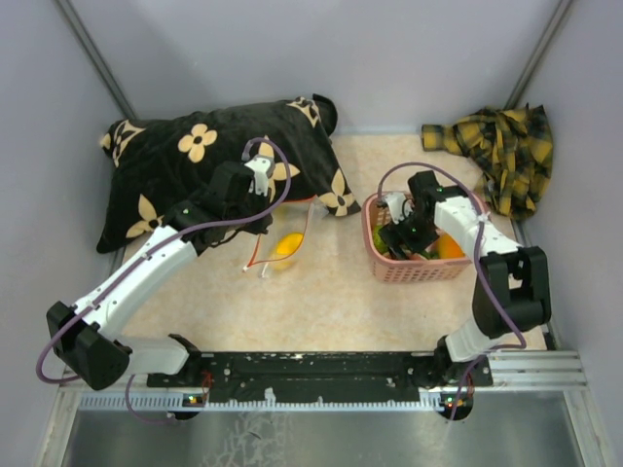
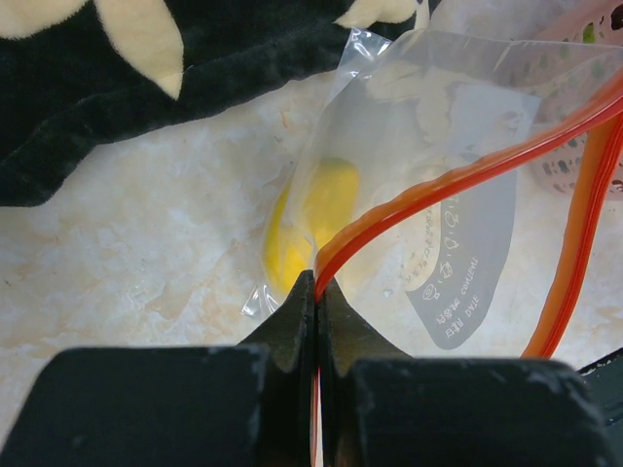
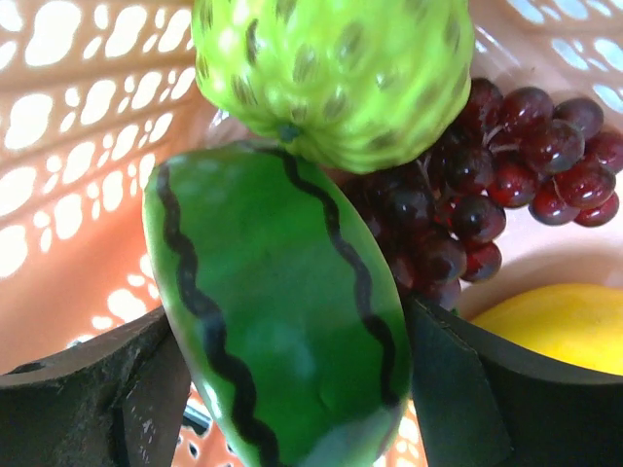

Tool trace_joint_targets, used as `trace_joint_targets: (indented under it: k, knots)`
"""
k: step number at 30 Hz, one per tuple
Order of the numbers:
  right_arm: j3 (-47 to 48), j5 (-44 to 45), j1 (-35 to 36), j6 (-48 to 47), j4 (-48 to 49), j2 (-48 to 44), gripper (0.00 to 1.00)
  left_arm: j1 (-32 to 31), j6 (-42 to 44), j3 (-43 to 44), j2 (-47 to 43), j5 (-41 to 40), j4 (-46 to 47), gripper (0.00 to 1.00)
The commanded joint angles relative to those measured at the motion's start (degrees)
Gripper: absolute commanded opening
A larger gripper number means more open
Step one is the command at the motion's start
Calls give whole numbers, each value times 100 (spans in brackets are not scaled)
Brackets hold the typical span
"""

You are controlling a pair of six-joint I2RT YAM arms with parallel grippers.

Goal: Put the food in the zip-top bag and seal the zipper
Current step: Pick up the fake fruit from the bin.

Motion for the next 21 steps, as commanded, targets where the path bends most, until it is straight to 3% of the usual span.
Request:
trace_joint_targets:
  k: [1,11,13,16,21]
  knots:
    - [340,11,-150,138,-140,72,75,-4,2,-34,-87,11,152,0]
    - [401,59,-177,542,176,-915,54,-5,2,-29,-11,23,143,0]
    - [410,135,-175,635,151,-955,40,-5,-3,-33,1,25,146,0]
    - [434,246,-175,778,124,-1013,31,-5,-4,-34,18,31,142,0]
    - [431,704,-175,1133,344,-1337,24,-5,-18,-34,16,-20,147,0]
